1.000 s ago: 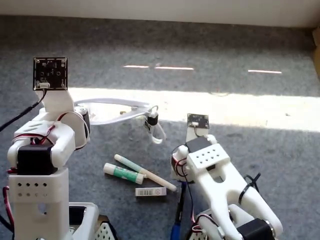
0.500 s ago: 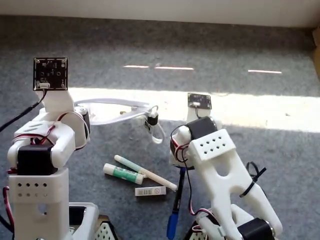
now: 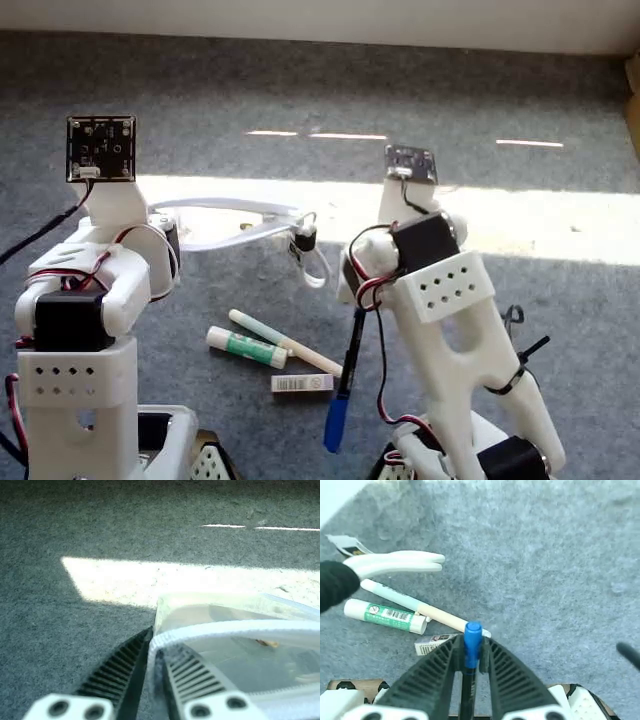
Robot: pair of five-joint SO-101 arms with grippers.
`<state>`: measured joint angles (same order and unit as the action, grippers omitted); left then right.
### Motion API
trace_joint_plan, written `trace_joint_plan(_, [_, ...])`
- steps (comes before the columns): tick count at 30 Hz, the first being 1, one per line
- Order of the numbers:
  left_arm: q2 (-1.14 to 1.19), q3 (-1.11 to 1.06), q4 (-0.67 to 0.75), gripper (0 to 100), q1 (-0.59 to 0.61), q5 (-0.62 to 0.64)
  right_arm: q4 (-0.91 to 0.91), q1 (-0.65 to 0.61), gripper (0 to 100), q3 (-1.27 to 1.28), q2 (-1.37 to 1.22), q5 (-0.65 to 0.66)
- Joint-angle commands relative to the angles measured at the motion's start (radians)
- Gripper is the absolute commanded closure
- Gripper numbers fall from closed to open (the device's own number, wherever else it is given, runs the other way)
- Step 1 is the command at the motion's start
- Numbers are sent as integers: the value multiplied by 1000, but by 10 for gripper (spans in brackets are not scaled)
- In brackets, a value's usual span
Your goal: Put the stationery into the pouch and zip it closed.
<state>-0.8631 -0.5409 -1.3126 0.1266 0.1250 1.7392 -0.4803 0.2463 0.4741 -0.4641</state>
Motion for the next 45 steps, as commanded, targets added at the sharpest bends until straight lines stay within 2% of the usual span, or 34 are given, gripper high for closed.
trace_joint_plan(1, [13, -13, 9, 993, 16, 3, 13, 7, 993, -67, 85, 0])
trace_joint_plan(5, [13, -13, 9, 993, 16, 3, -51, 7, 993, -64, 259, 15])
trace_joint_plan(8, [13, -13, 20, 993, 16, 3, -120, 7, 993, -59, 366, 137])
trace_joint_plan(10, [13, -13, 21, 993, 16, 3, -134, 7, 993, -56, 400, 172])
trace_joint_plan(20, [13, -13, 18, 993, 16, 3, -163, 5, 993, -74, 476, 183])
trace_joint_plan(23, [13, -13, 18, 993, 16, 3, -240, 5, 993, -91, 527, 186])
trace_joint_plan(26, [13, -13, 20, 993, 16, 3, -328, -1, 993, -93, 581, 250])
trace_joint_plan(32, [13, -13, 18, 993, 16, 3, -460, -128, 993, -88, 668, 354])
trace_joint_plan(35, [13, -13, 17, 993, 16, 3, -532, -162, 993, -87, 685, 359])
trace_joint_plan(45, [13, -12, 21, 993, 16, 3, -794, -165, 993, -85, 684, 359])
